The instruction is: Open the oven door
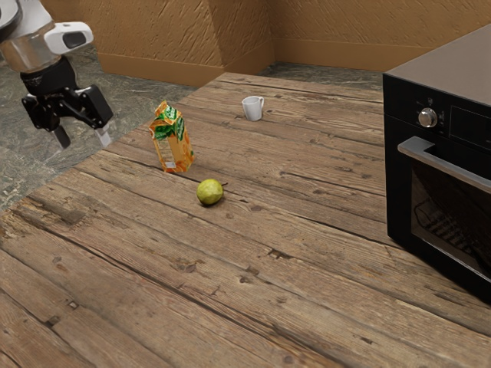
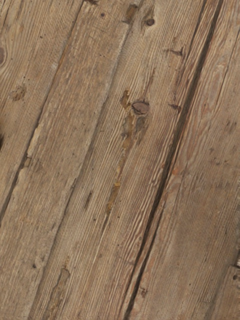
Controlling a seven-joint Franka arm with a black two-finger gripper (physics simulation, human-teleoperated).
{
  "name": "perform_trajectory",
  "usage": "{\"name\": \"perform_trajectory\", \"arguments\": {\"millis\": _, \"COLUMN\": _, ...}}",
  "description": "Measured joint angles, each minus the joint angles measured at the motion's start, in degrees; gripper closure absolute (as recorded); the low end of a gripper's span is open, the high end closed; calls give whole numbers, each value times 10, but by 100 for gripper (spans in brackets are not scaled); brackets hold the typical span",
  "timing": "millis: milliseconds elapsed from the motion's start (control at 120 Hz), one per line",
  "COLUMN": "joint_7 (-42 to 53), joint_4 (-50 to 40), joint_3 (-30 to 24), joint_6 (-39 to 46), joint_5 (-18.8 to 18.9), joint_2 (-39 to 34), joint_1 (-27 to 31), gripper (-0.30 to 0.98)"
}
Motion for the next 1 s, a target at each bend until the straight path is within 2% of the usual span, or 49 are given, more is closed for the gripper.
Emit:
{"name": "perform_trajectory", "arguments": {"millis": 150, "joint_7": 3, "joint_4": 3, "joint_3": 1, "joint_6": -2, "joint_5": -2, "joint_2": 3, "joint_1": 30, "gripper": 2}}
{"name": "perform_trajectory", "arguments": {"millis": 200, "joint_7": 4, "joint_4": 37, "joint_3": -4, "joint_6": -5, "joint_5": -1, "joint_2": -20, "joint_1": 34, "gripper": 2}}
{"name": "perform_trajectory", "arguments": {"millis": 233, "joint_7": 12, "joint_4": 64, "joint_3": -35, "joint_6": -3, "joint_5": 14, "joint_2": -70, "joint_1": 55, "gripper": 2}}
{"name": "perform_trajectory", "arguments": {"millis": 258, "joint_7": 26, "joint_4": 75, "joint_3": -96, "joint_6": 9, "joint_5": 46, "joint_2": -101, "joint_1": 84, "gripper": 2}}
{"name": "perform_trajectory", "arguments": {"millis": 275, "joint_7": 36, "joint_4": 79, "joint_3": -133, "joint_6": 17, "joint_5": 69, "joint_2": -111, "joint_1": 61, "gripper": 1}}
{"name": "perform_trajectory", "arguments": {"millis": 333, "joint_7": 67, "joint_4": 89, "joint_3": -264, "joint_6": 47, "joint_5": 157, "joint_2": -98, "joint_1": -78, "gripper": 2}}
{"name": "perform_trajectory", "arguments": {"millis": 383, "joint_7": 100, "joint_4": 93, "joint_3": -348, "joint_6": 91, "joint_5": 207, "joint_2": -53, "joint_1": -135, "gripper": 2}}
{"name": "perform_trajectory", "arguments": {"millis": 425, "joint_7": 128, "joint_4": 91, "joint_3": -383, "joint_6": 129, "joint_5": 237, "joint_2": -24, "joint_1": -188, "gripper": 2}}
{"name": "perform_trajectory", "arguments": {"millis": 483, "joint_7": 165, "joint_4": 86, "joint_3": -401, "joint_6": 176, "joint_5": 261, "joint_2": 0, "joint_1": -258, "gripper": 2}}
{"name": "perform_trajectory", "arguments": {"millis": 533, "joint_7": 198, "joint_4": 81, "joint_3": -407, "joint_6": 205, "joint_5": 270, "joint_2": 18, "joint_1": -270, "gripper": 3}}
{"name": "perform_trajectory", "arguments": {"millis": 600, "joint_7": 238, "joint_4": 78, "joint_3": -398, "joint_6": 223, "joint_5": 260, "joint_2": 33, "joint_1": -195, "gripper": 3}}
{"name": "perform_trajectory", "arguments": {"millis": 650, "joint_7": 268, "joint_4": 71, "joint_3": -392, "joint_6": 221, "joint_5": 239, "joint_2": 32, "joint_1": -133, "gripper": 2}}
{"name": "perform_trajectory", "arguments": {"millis": 708, "joint_7": 304, "joint_4": 46, "joint_3": -388, "joint_6": 220, "joint_5": 213, "joint_2": 20, "joint_1": -101, "gripper": 2}}
{"name": "perform_trajectory", "arguments": {"millis": 833, "joint_7": 379, "joint_4": -40, "joint_3": -384, "joint_6": 239, "joint_5": 166, "joint_2": -15, "joint_1": -110, "gripper": 2}}
{"name": "perform_trajectory", "arguments": {"millis": 925, "joint_7": 450, "joint_4": -56, "joint_3": -367, "joint_6": 254, "joint_5": 105, "joint_2": -14, "joint_1": -148, "gripper": 2}}
{"name": "perform_trajectory", "arguments": {"millis": 1000, "joint_7": 509, "joint_4": -54, "joint_3": -365, "joint_6": 263, "joint_5": 73, "joint_2": -3, "joint_1": -162, "gripper": 2}}
